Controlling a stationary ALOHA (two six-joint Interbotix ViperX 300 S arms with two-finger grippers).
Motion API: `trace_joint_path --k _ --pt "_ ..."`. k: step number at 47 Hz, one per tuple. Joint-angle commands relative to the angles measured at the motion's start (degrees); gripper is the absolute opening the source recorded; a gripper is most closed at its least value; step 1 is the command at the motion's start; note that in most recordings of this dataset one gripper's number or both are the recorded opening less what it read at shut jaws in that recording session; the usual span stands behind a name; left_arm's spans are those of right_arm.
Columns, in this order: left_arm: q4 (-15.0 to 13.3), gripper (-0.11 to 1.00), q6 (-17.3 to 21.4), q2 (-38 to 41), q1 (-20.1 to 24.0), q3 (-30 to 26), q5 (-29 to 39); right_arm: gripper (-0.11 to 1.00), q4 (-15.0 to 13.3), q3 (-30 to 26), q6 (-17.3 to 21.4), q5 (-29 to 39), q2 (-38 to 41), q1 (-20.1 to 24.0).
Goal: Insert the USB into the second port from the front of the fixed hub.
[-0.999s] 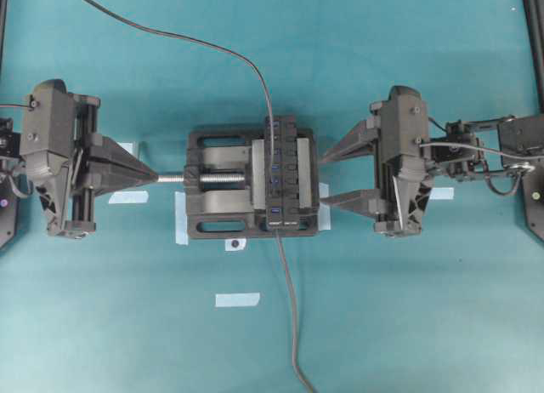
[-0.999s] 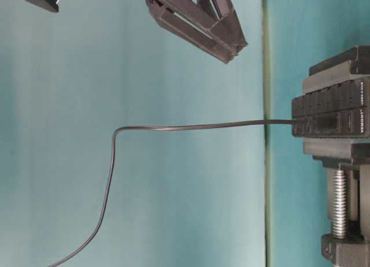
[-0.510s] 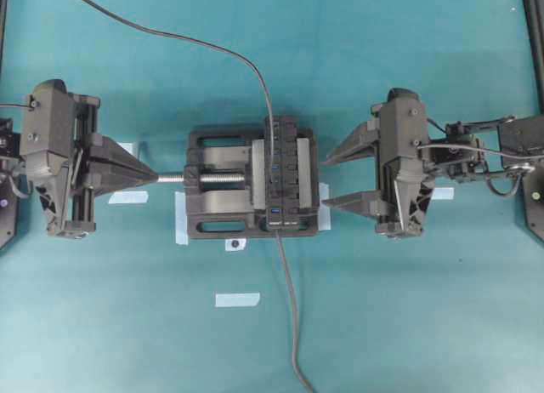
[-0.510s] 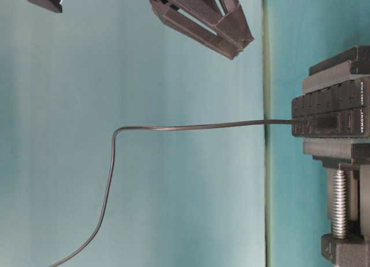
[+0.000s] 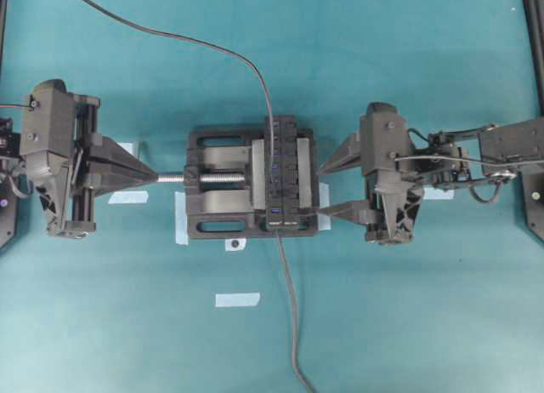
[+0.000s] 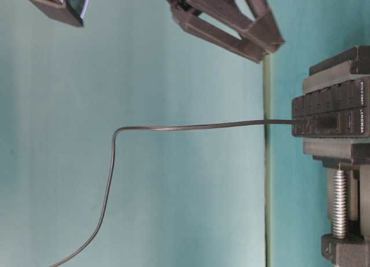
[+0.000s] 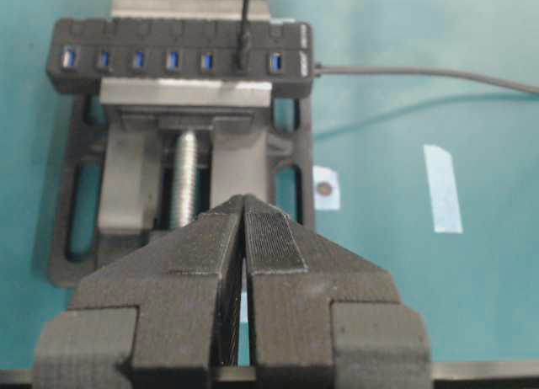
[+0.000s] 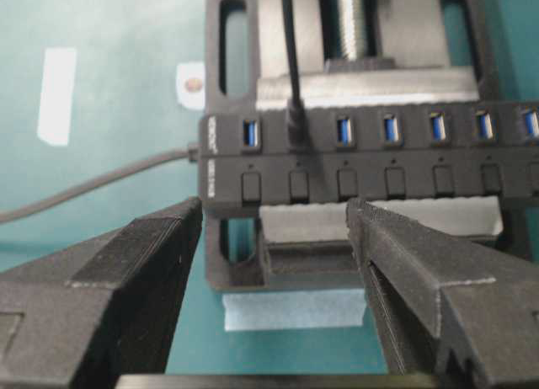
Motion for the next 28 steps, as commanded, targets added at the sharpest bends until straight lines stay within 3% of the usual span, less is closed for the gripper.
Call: trace_joint_path --k 1,28 --pt "0.2 0.00 -0.1 -0.2 0.0 -0.9 -0.5 0.76 0.0 -1.3 0.4 0.1 -0.5 0.3" --pt "0.1 0.00 -0.1 -0.2 0.0 -1.0 -0.4 0.76 0.0 -1.4 0.4 0.4 -0.4 0.3"
